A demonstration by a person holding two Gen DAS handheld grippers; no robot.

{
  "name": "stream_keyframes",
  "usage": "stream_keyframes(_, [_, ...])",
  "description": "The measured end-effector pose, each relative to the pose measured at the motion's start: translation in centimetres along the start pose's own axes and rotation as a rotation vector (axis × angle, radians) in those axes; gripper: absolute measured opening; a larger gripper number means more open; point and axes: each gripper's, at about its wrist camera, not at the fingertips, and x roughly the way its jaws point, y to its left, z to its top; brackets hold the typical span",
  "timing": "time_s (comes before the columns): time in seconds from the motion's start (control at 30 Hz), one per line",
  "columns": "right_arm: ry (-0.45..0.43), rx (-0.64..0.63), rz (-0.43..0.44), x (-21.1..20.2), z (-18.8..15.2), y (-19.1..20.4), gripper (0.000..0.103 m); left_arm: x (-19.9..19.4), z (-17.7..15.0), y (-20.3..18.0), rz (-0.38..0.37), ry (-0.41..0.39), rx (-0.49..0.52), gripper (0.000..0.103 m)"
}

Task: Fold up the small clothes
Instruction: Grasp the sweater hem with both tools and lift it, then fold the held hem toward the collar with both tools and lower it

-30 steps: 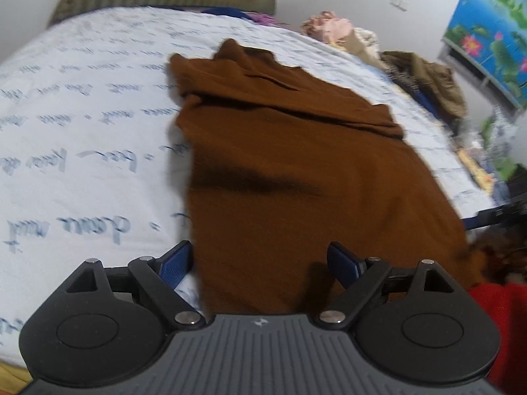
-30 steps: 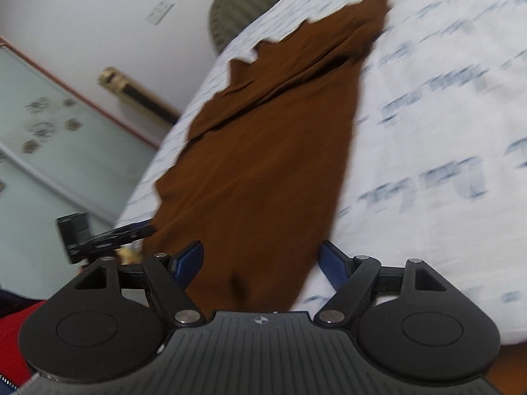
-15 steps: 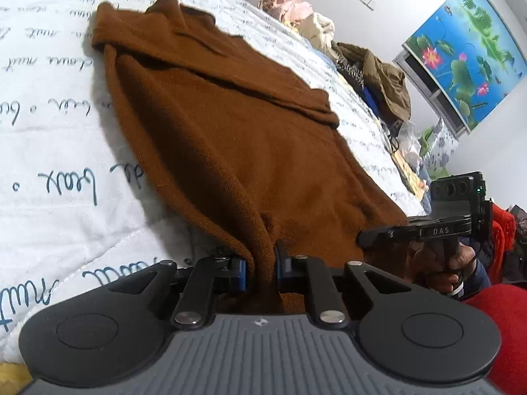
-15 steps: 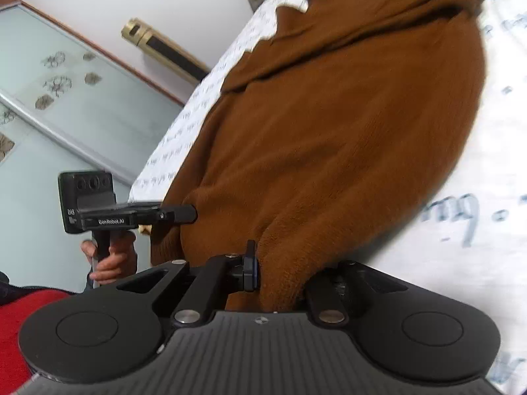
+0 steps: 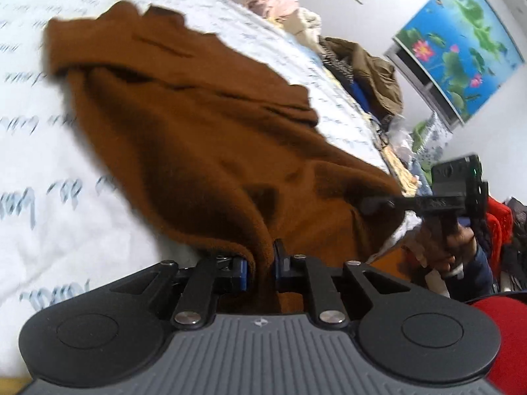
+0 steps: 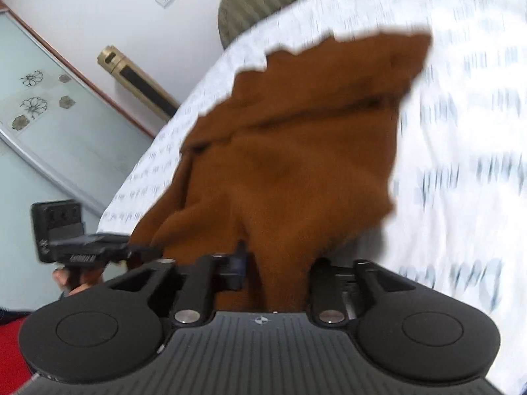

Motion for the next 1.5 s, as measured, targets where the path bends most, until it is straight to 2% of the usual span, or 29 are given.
stream_keyframes(0.03, [0.004,0.014,0.010,-0.2,-0.7,-0.3,0.043,-0.3,-0.4,0.2,-0.001,-0.005,-0.007,0.020])
stream_keyframes(0.07, [0.008,0.028,0.024,-0.3,-1.6,-0.6,0.048,-0.6,-0.8,0.4,-0.001,-0.011,-0.010,0.029])
stream_keyframes(0.1, [0.010,0.043,0.040,-0.7,-2.3,-1.1,0.049,-1.0,-1.2,0.6,0.005,-0.017,-0.008,0.035])
stream_keyframes(0.13, [0.008,0.059,0.049,-1.1,-2.8,-1.5,0.049,-1.4,-1.5,0.7,0.013,-0.025,-0.007,0.051])
stream_keyframes(0.17, [0.006,0.077,0.054,-1.3,-3.4,-1.9,0.049,-1.5,-1.9,0.7,0.013,-0.033,-0.006,0.059])
stream_keyframes(0.2, [0.003,0.094,0.060,-1.6,-3.9,-2.2,0.049,-1.6,-2.3,0.9,0.005,-0.044,-0.007,0.066])
stream_keyframes(0.23, [-0.002,0.108,0.070,-2.0,-4.4,-2.7,0.048,-1.5,-2.5,0.8,-0.002,-0.048,-0.007,0.066])
stream_keyframes(0.3, [0.003,0.107,0.064,-1.7,-4.8,-2.6,0.036,-1.0,-2.8,0.4,-0.012,-0.022,0.029,0.064])
stream_keyframes(0.33, [0.012,0.090,0.044,-1.4,-4.9,-2.2,0.019,-0.9,-3.0,0.0,-0.009,-0.007,0.066,0.055])
stream_keyframes(0.37, [0.019,0.072,0.024,-1.2,-4.9,-1.8,0.013,-0.8,-3.0,-0.5,0.000,0.003,0.102,0.015])
stream_keyframes(0.4, [0.022,0.053,0.014,-1.2,-4.9,-1.3,0.013,-0.6,-2.9,-0.9,-0.001,0.030,0.120,0.012])
stream_keyframes(0.47, [0.021,-0.008,0.022,-1.3,-4.7,0.0,0.013,-1.1,-2.8,-1.1,-0.001,0.016,0.122,0.011])
stream_keyframes(0.67, [-0.007,-0.281,0.132,-4.1,-4.0,6.3,0.013,-6.8,-2.8,-2.6,-0.030,-0.128,0.161,0.011])
stream_keyframes(0.73, [-0.005,-0.344,0.145,-5.3,-4.1,7.7,0.013,-8.6,-3.1,-3.1,-0.011,-0.159,0.184,0.011])
stream_keyframes(0.83, [-0.004,-0.374,0.153,-6.5,-4.1,8.2,0.013,-9.1,-3.3,-2.5,0.056,-0.141,0.171,0.011])
stream_keyframes(0.93, [-0.053,-0.318,0.163,-6.8,-3.4,7.1,0.013,-8.7,-2.1,-0.9,0.069,-0.138,0.097,0.011])
stream_keyframes(1.1, [-0.160,-0.178,0.183,-5.6,0.0,4.9,0.013,-8.3,3.5,0.1,0.025,-0.224,0.026,0.011])
stream_keyframes(1.2, [-0.212,-0.096,0.195,-4.3,2.6,3.2,0.013,-7.1,7.9,0.3,0.067,-0.224,0.011,0.011])
stream_keyframes(1.37, [-0.285,0.018,0.188,-1.7,7.0,0.5,0.013,-4.0,14.5,1.5,0.121,-0.175,-0.049,0.011])
stream_keyframes(1.5, [-0.327,0.084,0.163,0.5,10.6,-1.6,0.013,-0.6,18.4,3.3,0.199,-0.149,-0.091,0.011])
